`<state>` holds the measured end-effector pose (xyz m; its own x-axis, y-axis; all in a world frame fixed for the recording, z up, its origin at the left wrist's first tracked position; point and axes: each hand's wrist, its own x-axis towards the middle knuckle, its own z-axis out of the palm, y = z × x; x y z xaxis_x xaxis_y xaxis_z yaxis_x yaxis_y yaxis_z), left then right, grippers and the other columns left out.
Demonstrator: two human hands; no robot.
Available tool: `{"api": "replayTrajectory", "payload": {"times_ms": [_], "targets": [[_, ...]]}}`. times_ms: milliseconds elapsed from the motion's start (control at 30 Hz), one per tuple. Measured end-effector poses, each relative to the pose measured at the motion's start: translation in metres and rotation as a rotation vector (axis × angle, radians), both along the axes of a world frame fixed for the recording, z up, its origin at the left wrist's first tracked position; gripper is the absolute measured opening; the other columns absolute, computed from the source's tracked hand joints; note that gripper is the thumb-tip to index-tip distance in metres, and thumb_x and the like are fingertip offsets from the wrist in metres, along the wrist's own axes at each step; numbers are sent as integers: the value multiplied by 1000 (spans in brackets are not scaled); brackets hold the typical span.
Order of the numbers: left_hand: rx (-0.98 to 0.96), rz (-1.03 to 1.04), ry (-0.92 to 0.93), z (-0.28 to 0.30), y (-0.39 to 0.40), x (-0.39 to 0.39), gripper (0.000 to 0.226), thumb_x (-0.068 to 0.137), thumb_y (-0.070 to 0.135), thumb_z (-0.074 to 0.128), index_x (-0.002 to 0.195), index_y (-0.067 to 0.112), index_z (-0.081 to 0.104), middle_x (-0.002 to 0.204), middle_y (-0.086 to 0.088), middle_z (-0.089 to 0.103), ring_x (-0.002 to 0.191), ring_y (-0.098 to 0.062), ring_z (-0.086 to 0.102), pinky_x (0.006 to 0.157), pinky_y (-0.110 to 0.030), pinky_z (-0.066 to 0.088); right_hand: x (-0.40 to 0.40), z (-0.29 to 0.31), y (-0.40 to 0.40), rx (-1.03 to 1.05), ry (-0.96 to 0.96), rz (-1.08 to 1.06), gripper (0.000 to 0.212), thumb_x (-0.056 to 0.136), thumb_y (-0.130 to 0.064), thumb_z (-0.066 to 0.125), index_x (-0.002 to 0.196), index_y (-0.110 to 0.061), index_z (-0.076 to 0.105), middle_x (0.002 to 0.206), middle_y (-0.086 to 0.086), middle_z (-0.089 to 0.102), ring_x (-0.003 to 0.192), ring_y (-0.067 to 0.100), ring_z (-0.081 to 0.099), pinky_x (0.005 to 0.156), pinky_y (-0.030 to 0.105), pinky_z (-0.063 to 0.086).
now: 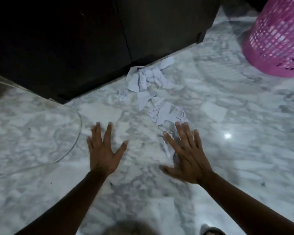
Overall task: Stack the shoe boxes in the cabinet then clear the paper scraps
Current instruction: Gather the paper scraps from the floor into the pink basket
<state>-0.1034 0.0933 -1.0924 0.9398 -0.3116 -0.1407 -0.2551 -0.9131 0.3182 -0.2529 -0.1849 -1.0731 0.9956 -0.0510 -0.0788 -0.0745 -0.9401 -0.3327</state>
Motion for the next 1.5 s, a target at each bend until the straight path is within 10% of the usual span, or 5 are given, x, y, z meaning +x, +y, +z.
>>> {"api": "replayTrajectory", "payload": {"times_ms": [267, 733, 1067, 1267, 1500], "targets": [[27, -115, -66, -5, -81, 61, 102, 86, 88, 31, 161, 36, -15, 169, -2, -26, 156, -22, -25, 127, -54, -8, 99, -13, -15, -75, -36, -61, 107, 83, -92, 34, 166, -34, -1, 173, 16, -14, 158, 40, -16, 124, 68, 7], [-126, -170, -199, 0, -157, 148, 105, 75, 95, 34, 162, 40, 12, 168, -11, 12, 156, -36, 10, 122, -68, 11, 259, -17, -99, -57, 37, -76, 137, 55, -106, 42, 162, -42, -14, 172, 11, -21, 158, 40, -19, 124, 67, -5], [-182, -154, -190, -8, -157, 152, 107, 73, 91, 48, 157, 27, 30, 166, -4, 20, 150, -30, 25, 121, -53, 28, 283, -26, -64, -95, -102, 133, 107, 72, -78, 55, 162, -33, 21, 162, 20, 30, 153, 42, 22, 126, 59, 16], [-262, -160, -286, -3, -160, 152, 66, 76, 57, 61, 121, 8, 57, 121, -7, 57, 117, -28, 50, 110, -45, 40, 279, -26, -47, -81, -246, 168, 71, 72, -59, 64, 130, -19, 58, 129, 11, 55, 119, 34, 50, 96, 49, 45], [-405, -184, -277, 0, -159, 140, 25, 82, 33, 52, 94, 12, 53, 92, 8, 44, 86, -17, 44, 78, -36, 45, 263, -32, -25, 157, -334, 113, 40, 71, -23, 79, 106, -9, 63, 102, 12, 55, 66, 26, 55, 51, 36, 51]]}}
